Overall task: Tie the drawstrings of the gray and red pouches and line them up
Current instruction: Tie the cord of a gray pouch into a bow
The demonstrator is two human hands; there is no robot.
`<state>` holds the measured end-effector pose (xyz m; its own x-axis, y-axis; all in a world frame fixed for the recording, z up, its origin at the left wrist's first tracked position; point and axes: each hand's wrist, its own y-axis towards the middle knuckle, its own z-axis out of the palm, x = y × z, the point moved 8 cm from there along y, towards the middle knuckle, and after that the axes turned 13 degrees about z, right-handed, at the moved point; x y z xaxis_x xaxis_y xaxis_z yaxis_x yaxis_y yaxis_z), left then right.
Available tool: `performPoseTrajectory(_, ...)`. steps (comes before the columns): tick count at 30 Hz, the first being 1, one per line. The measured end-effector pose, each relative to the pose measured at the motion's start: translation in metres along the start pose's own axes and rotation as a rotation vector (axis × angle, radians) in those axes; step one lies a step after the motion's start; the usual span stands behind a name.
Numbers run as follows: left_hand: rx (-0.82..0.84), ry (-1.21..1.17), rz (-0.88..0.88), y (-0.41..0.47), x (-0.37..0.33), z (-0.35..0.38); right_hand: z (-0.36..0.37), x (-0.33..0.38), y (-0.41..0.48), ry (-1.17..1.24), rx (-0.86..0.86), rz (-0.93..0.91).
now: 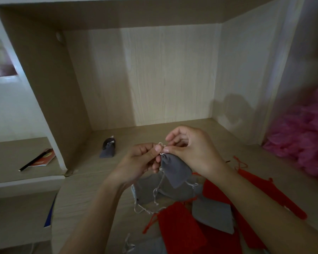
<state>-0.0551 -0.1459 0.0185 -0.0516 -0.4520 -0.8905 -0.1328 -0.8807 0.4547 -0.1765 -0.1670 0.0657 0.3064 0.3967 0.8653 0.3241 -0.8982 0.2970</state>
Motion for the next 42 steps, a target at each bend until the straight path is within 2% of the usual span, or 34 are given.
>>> performPoseTrajectory(6,-0.032,-0.026,0.051,0.003,-0.002,0.000,0.005,-0.010,0.003,-0.012,0.063,0.042)
performPoseTrajectory(9,-0.017,-0.079,0.049,0.002,-0.001,0.004,0.005,-0.011,0.004,-0.102,0.075,0.050)
performPoseTrajectory(13,-0.012,-0.195,-0.048,-0.002,0.000,0.006,0.014,-0.014,0.006,-0.064,0.190,0.116)
performPoseTrajectory(16,0.012,-0.228,-0.048,-0.003,-0.005,0.006,0.013,-0.016,0.006,-0.129,0.175,0.099)
performPoseTrajectory(19,-0.024,-0.194,-0.009,-0.002,-0.008,0.003,0.008,-0.014,0.007,-0.033,0.149,0.076)
performPoseTrajectory(23,-0.031,-0.207,-0.046,-0.002,-0.004,0.002,0.000,-0.010,0.007,0.023,0.174,0.096)
performPoseTrajectory(25,-0.004,-0.252,-0.079,-0.003,-0.001,0.005,0.002,-0.011,0.004,0.020,0.262,0.161)
performPoseTrajectory(28,0.025,-0.139,-0.081,-0.005,0.001,0.006,0.015,-0.016,-0.004,0.149,0.435,0.259)
performPoseTrajectory(31,0.049,-0.032,-0.051,-0.005,-0.004,0.004,0.023,-0.019,-0.003,0.282,0.420,0.272)
performPoseTrajectory(34,0.010,0.059,-0.028,-0.004,-0.008,-0.004,0.018,-0.010,-0.001,0.195,0.254,0.103)
performPoseTrajectory(36,-0.046,0.072,-0.030,-0.002,-0.007,-0.010,0.013,0.003,-0.003,-0.072,0.117,-0.125)
performPoseTrajectory(38,-0.087,0.051,-0.050,-0.002,-0.004,-0.013,0.016,0.014,-0.009,-0.275,0.071,-0.327)
performPoseTrajectory(40,-0.115,0.023,-0.086,-0.002,0.000,-0.015,0.014,0.013,-0.009,-0.284,0.079,-0.378)
performPoseTrajectory(42,-0.117,0.007,-0.125,-0.003,0.004,-0.015,0.011,0.008,-0.006,-0.219,0.088,-0.335)
